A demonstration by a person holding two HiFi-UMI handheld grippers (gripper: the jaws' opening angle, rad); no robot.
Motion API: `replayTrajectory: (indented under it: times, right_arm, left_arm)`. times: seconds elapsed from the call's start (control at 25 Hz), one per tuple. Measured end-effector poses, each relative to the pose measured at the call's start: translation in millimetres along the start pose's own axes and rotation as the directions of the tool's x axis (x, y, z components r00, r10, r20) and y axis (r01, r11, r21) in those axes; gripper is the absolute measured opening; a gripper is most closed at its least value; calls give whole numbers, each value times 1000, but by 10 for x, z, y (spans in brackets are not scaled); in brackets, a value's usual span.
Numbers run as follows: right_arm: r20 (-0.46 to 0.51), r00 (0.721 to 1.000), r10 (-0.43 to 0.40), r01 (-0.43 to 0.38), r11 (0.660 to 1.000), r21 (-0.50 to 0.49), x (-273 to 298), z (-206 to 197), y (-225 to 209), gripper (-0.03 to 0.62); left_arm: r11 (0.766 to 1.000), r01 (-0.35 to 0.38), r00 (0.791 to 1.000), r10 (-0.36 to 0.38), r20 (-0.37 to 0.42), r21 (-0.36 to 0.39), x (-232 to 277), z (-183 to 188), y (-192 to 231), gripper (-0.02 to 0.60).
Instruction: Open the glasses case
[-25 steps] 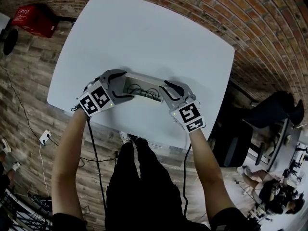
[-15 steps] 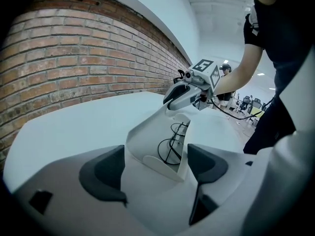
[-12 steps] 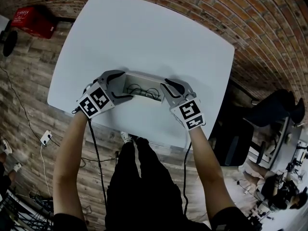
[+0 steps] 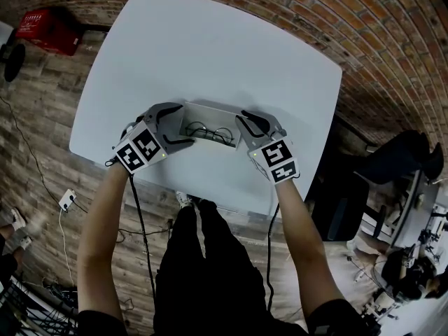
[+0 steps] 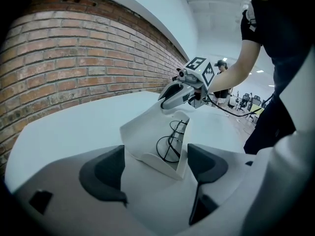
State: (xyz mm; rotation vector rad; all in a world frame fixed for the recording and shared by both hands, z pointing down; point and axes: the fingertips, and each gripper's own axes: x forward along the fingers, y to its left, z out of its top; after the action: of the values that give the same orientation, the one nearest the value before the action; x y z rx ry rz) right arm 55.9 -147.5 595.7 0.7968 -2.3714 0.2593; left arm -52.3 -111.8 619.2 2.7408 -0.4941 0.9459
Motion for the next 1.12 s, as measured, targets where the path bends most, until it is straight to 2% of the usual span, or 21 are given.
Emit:
replayTrajectory:
  times: [0.6, 1.12]
  right_arm:
    - [-14, 1000, 4, -4, 1000, 4, -43, 29, 18, 67]
    - [23, 1000, -21, 21, 1000, 19, -325, 90, 32, 67]
  left_arm:
    - [1000, -5, 1000, 5, 7, 1, -1, 13, -2, 374]
    - [1000, -7, 1000, 7, 19, -3, -4, 14, 5, 374]
